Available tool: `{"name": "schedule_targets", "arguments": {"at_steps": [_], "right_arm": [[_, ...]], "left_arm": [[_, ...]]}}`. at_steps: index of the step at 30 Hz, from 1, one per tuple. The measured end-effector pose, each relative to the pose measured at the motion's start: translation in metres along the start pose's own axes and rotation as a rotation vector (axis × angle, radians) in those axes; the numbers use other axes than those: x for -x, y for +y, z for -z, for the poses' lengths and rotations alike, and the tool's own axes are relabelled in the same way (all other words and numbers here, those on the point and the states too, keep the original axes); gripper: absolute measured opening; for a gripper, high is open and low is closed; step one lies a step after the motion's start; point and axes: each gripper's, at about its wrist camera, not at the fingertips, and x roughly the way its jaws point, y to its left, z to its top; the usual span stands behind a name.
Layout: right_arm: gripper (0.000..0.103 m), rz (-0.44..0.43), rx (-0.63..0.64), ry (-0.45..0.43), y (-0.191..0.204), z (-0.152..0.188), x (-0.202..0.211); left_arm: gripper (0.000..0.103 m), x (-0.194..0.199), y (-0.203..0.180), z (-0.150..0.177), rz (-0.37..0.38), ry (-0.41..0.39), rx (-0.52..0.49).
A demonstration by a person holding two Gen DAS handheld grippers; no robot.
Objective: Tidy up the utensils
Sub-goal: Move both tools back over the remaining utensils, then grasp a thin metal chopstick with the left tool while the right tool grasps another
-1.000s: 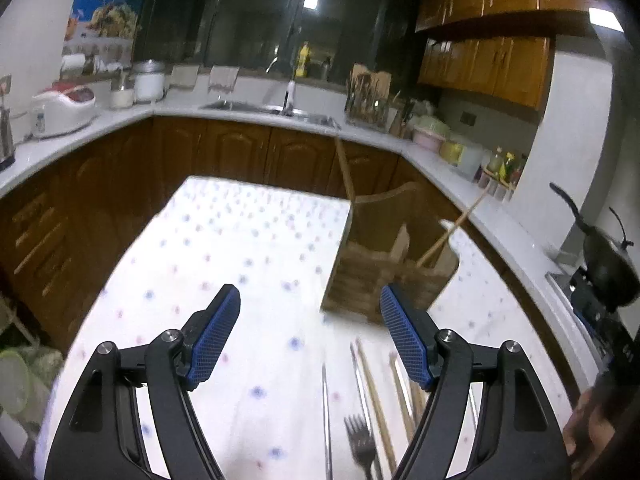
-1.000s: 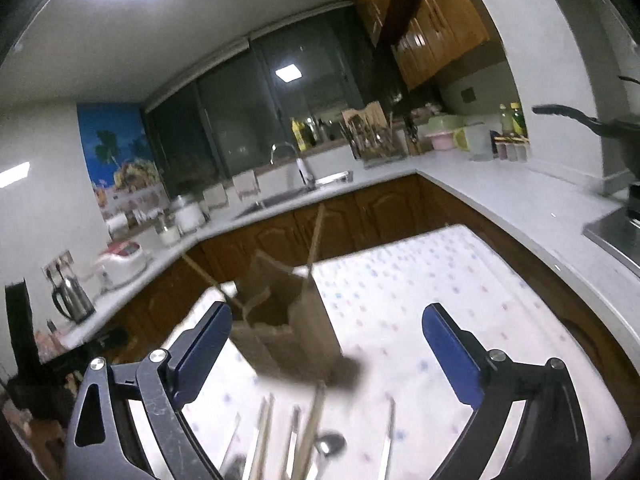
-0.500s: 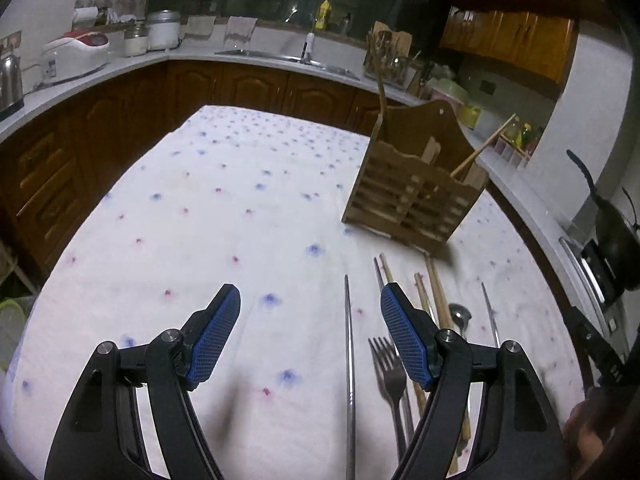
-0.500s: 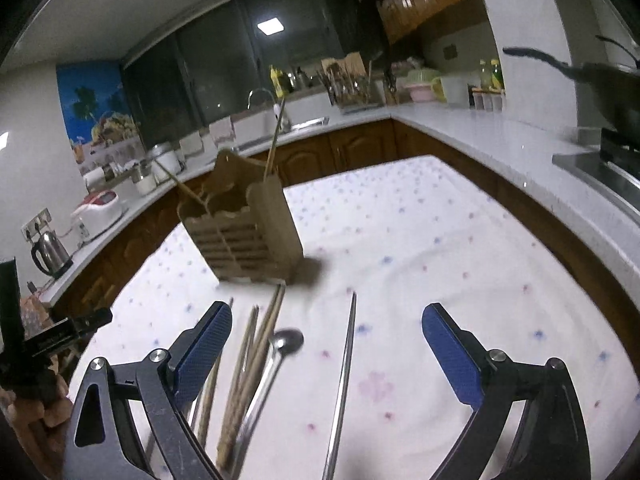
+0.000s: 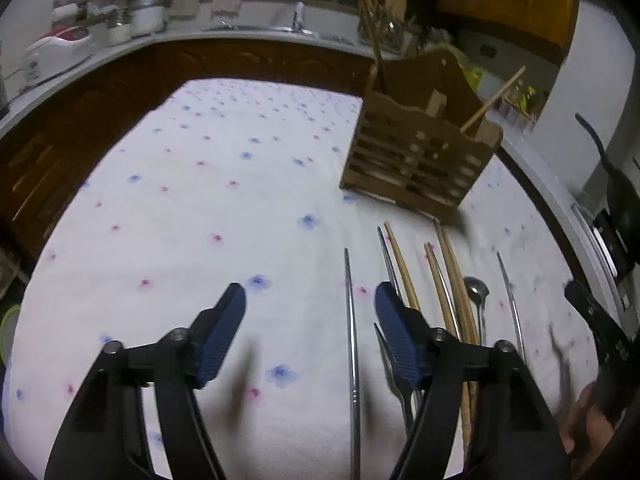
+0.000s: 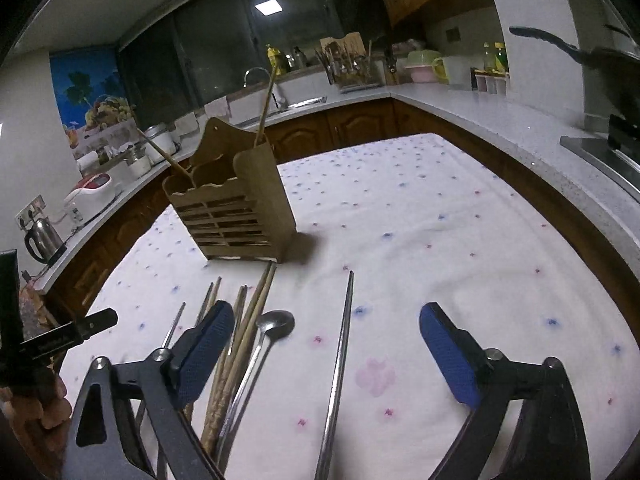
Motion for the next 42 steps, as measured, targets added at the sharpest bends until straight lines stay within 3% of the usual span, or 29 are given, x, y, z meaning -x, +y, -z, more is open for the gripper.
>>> {"name": "schedule_targets", "arguments": {"at_steps": [4,8,13,19,23,27,32,37,42], "right_arm": [[0.075,0.008,-0.005,0.047,-0.003,-0.004,-0.017],[0.061,0.015,0.012,0.093,-0.003,-0.007,-0.034],[0.047,0.026,0.031,0.155,-0.004,-0.008,-0.059],[0.04,0.053,0.059,0.225,-0.004,-0.013,-0.091],[0.034,0.079,0.081,0.274,-0.004,-0.011,-0.111],[0.028,0.125,0.18,0.275,0.009,-0.011,-0.117],[0.006,0.12,0.193,0.273,0.01,-0.011,-0.116],[0.005,0.077,0.126,0.266,0.002,-0.014,-0.11],[0.004,0.022,0.085,0.207,0.006,-0.022,-0.078]], "left_arm": [[0.053,-0.019,-0.007,-0.006,-0.009,0.06,-0.033],[0.038,-0.038,-0.013,-0.012,-0.003,0.117,-0.055],[0.032,-0.058,-0.021,-0.02,0.02,0.16,-0.071],[0.018,-0.082,-0.029,-0.021,0.045,0.236,-0.087],[0.013,-0.082,-0.035,-0.02,0.017,0.21,-0.125],[0.006,-0.083,-0.035,-0.02,0.011,0.2,-0.139],[0.005,-0.084,-0.028,-0.021,0.036,0.203,-0.115],[0.004,-0.076,-0.021,-0.019,0.062,0.198,-0.076],[0.004,-0.047,-0.012,-0.024,0.099,0.153,-0.032]]}}
